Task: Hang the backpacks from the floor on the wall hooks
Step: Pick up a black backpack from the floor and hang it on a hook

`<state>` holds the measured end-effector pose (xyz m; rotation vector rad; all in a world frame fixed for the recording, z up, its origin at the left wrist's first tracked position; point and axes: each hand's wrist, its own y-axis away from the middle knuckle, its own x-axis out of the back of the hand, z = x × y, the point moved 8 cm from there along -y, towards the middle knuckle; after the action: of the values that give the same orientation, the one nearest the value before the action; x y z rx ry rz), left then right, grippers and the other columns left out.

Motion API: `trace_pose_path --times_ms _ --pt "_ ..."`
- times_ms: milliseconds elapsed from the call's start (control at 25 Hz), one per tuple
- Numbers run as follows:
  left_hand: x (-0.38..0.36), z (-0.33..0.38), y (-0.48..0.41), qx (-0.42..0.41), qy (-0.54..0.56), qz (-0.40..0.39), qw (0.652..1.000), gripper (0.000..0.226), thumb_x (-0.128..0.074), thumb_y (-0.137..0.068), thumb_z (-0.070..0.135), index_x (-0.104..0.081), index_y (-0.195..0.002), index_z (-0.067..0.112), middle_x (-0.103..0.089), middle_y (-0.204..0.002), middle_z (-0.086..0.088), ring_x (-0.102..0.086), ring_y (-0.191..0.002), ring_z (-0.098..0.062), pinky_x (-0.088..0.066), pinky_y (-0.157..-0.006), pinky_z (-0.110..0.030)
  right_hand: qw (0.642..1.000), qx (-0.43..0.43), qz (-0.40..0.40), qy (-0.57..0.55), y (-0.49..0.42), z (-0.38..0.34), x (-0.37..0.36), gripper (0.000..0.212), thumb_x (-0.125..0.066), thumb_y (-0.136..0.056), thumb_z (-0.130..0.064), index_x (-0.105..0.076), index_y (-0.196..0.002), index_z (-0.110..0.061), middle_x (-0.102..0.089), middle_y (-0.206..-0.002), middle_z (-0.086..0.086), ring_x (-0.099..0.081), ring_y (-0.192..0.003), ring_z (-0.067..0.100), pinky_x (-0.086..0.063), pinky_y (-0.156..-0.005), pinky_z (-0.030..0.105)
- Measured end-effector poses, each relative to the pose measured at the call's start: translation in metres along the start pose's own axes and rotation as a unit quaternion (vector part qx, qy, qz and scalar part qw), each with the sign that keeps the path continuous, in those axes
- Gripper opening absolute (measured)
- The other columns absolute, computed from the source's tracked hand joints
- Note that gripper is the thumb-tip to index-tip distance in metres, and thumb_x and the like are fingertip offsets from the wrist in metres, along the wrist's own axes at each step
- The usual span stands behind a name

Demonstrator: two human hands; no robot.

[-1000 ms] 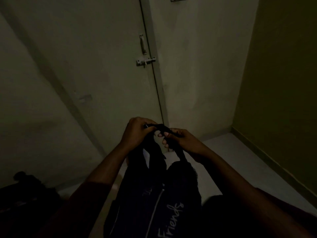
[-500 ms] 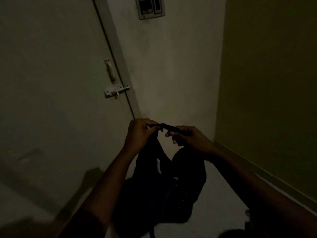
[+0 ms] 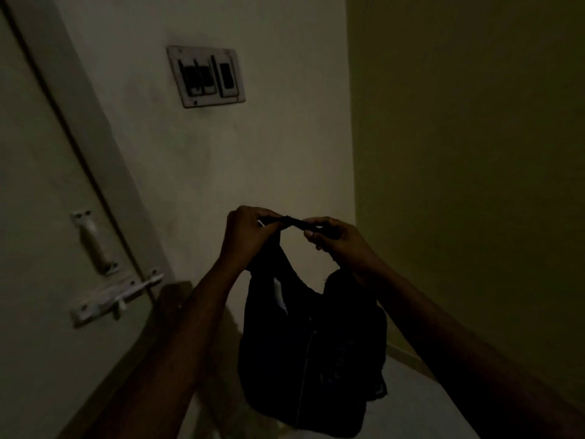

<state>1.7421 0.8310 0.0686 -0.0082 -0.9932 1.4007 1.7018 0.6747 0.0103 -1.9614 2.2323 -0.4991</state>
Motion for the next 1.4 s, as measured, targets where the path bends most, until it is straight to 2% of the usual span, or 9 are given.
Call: trace_pose_path --times_ms 240,360,560,720,880,1000,1200,1280,1400 --pt "-0.04 -0.01 -0.109 -0.052 0.033 -0.019 0.998 0.015 -0.075 -0.072 0.019 -0.076 -0.084 0.009 -0.068 -0.078 -0.001 -0.055 -0.053 0.017 -0.041 -0.052 -0.001 0.991 0.077 0.102 0.027 -0.102 0.004 0.052 0.024 -0.058 -0.086 0.002 -0.067 -0.109 0.001 -0.069 -0.096 0.007 -0.063 -0.068 -0.005 -0.048 -0.063 0.008" --pt "-0.059 -0.007 -0.153 -0.102 0.019 -0.013 0.994 0.009 -0.071 -0.076 0.013 -0.075 -0.084 0.011 -0.071 -0.084 -0.006 -0.055 -0.056 0.018 -0.039 -0.054 -0.002 0.983 0.113 0.13 0.067 -0.153 0.002 0.074 0.023 -0.055 -0.088 0.001 -0.069 -0.106 -0.001 -0.07 -0.094 0.012 -0.066 -0.074 0.011 -0.051 -0.07 0.016" --pt "-0.079 0.005 -0.24 -0.133 -0.008 0.057 0.99 0.013 -0.062 -0.084 0.01 -0.073 -0.091 0.011 -0.067 -0.085 -0.005 -0.058 -0.058 0.008 -0.04 -0.06 0.0 0.972 0.19 0.1 0.095 -0.265 -0.014 0.112 0.024 -0.055 -0.089 -0.001 -0.068 -0.109 0.0 -0.068 -0.088 0.006 -0.059 -0.054 -0.016 -0.049 -0.062 0.003" --pt "-0.078 0.024 -0.31 -0.129 -0.003 0.154 0.98 0.019 -0.054 -0.087 0.001 -0.07 -0.094 0.008 -0.066 -0.082 -0.003 -0.058 -0.054 0.019 -0.042 -0.057 0.003 0.966 0.245 0.048 0.062 -0.363 -0.042 0.137 0.021 -0.057 -0.087 -0.001 -0.07 -0.104 0.0 -0.07 -0.084 0.01 -0.059 -0.053 -0.014 -0.046 -0.058 0.002" --pt "-0.062 0.048 -0.374 -0.118 -0.102 0.279 0.948 0.021 -0.05 -0.092 0.01 -0.068 -0.081 0.005 -0.062 -0.074 -0.004 -0.056 -0.057 0.003 -0.038 -0.054 0.0 0.945 0.32 -0.011 0.059 -0.447 -0.087 0.145 0.024 -0.057 -0.088 0.0 -0.07 -0.107 -0.004 -0.07 -0.087 0.005 -0.06 -0.059 -0.017 -0.047 -0.063 0.0" --pt "-0.047 0.069 -0.413 -0.129 -0.161 0.327 0.922 0.023 -0.048 -0.094 0.018 -0.065 -0.084 0.006 -0.062 -0.075 -0.003 -0.058 -0.069 -0.016 -0.042 -0.057 -0.018 0.924 0.377 0.009 0.064 -0.487 -0.125 0.154 0.026 -0.055 -0.089 -0.001 -0.068 -0.111 -0.006 -0.073 -0.096 0.011 -0.061 -0.063 -0.016 -0.044 -0.065 -0.003" --pt "-0.021 0.111 -0.48 -0.163 -0.315 0.366 0.86 0.021 -0.043 -0.094 0.019 -0.061 -0.094 0.009 -0.06 -0.083 -0.001 -0.053 -0.072 -0.014 -0.037 -0.061 -0.026 0.886 0.453 0.065 0.068 -0.548 -0.189 0.162 0.029 -0.053 -0.091 -0.004 -0.066 -0.116 -0.009 -0.068 -0.115 0.011 -0.063 -0.103 0.019 -0.043 -0.088 0.009" --pt "-0.012 0.127 -0.501 -0.178 -0.369 0.368 0.835 0.018 -0.046 -0.092 0.017 -0.06 -0.099 0.008 -0.065 -0.094 -0.006 -0.053 -0.076 -0.013 -0.039 -0.063 -0.026 0.885 0.455 0.087 0.033 -0.566 -0.208 0.166 0.024 -0.054 -0.091 -0.009 -0.067 -0.112 -0.011 -0.068 -0.11 0.007 -0.06 -0.095 0.012 -0.038 -0.073 -0.006" --pt "0.011 0.157 -0.532 -0.191 -0.428 0.38 0.797 0.02 -0.046 -0.093 0.02 -0.059 -0.105 0.01 -0.065 -0.103 -0.006 -0.055 -0.083 -0.014 -0.036 -0.064 -0.024 0.873 0.468 0.134 -0.034 -0.592 -0.242 0.176 0.02 -0.055 -0.091 -0.011 -0.07 -0.105 -0.011 -0.069 -0.102 0.007 -0.055 -0.084 0.007 -0.034 -0.06 -0.011"
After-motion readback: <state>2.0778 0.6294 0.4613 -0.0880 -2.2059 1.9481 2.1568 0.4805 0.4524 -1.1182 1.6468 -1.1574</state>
